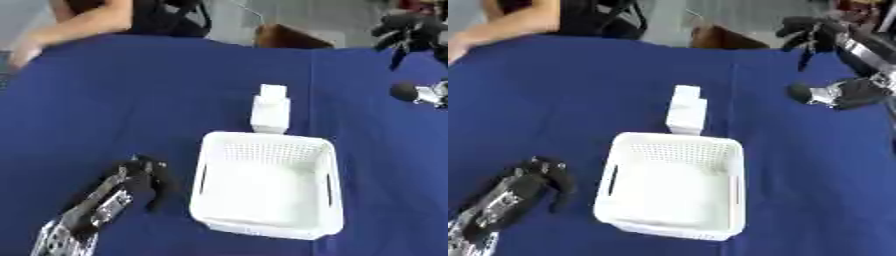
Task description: Pick up objects on the table and place them in the box.
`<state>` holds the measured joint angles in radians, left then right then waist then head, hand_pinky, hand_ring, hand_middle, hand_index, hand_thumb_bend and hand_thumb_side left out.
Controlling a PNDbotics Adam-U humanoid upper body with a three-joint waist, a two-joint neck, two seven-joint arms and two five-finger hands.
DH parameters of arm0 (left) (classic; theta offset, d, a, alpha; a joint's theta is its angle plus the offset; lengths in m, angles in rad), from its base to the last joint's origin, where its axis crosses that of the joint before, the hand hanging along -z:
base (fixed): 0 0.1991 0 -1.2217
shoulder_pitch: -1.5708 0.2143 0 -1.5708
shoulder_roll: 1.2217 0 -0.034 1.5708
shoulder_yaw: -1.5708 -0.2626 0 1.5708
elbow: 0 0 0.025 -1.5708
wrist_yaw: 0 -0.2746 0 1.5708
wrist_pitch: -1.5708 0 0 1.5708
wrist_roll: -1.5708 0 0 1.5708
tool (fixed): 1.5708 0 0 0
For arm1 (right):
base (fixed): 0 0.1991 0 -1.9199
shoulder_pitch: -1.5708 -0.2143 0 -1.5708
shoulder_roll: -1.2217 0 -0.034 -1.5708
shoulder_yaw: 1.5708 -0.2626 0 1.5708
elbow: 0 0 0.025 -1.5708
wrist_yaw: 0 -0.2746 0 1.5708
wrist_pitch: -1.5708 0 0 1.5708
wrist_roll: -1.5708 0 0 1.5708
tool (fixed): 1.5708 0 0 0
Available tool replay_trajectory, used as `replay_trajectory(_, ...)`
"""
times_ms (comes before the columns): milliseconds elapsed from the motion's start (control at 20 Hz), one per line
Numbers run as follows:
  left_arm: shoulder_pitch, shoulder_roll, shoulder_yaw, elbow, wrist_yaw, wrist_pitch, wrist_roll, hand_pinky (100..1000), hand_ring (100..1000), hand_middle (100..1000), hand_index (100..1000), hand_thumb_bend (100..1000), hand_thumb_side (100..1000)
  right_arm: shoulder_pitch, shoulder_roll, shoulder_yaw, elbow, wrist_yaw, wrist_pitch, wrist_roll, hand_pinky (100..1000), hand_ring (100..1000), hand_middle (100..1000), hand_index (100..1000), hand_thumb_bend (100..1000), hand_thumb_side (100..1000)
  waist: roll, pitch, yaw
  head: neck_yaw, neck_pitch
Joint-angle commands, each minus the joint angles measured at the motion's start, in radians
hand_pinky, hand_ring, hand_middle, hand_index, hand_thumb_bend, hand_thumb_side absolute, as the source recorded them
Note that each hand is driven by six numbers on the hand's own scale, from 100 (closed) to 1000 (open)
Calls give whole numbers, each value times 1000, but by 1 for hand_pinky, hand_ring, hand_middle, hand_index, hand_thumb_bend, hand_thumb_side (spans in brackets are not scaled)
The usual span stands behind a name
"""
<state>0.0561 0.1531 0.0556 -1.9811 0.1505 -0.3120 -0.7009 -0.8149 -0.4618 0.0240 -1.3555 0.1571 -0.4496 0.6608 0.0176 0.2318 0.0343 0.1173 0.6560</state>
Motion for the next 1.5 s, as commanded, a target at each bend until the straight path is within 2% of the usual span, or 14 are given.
replay_trajectory(50, -3, -2, 5, -19, 6, 0, -6, 143, 251, 403, 660, 103, 912, -19, -9, -6, -17, 1, -97, 97, 505, 757, 829, 972, 599, 592, 0, -20, 1, 10, -4)
replay_trajectory(950, -1, -1, 5, -19, 11, -2, -13, 149, 253, 405, 664, 101, 910, -27, -10, 1, -12, 5, -99, 106, 516, 762, 832, 976, 596, 588, 3, -24, -1, 19, -1)
replay_trajectory(1050, 1, 0, 5, -19, 11, -2, -14, 149, 253, 406, 664, 101, 909, -46, -14, 11, -8, 12, -111, 115, 534, 772, 840, 980, 605, 574, 2, -25, -1, 19, -1)
replay_trajectory(1250, 4, 3, 4, -19, 13, -1, -16, 150, 253, 406, 664, 100, 908, -135, -15, 49, 47, 52, -130, 153, 581, 810, 866, 992, 622, 558, 0, -32, -3, 18, 1)
replay_trajectory(1500, 9, 4, 1, -19, 14, 2, -20, 150, 253, 406, 665, 101, 910, -237, 17, 90, 132, 116, -175, 195, 625, 840, 888, 995, 629, 549, -1, -38, 1, 17, 4)
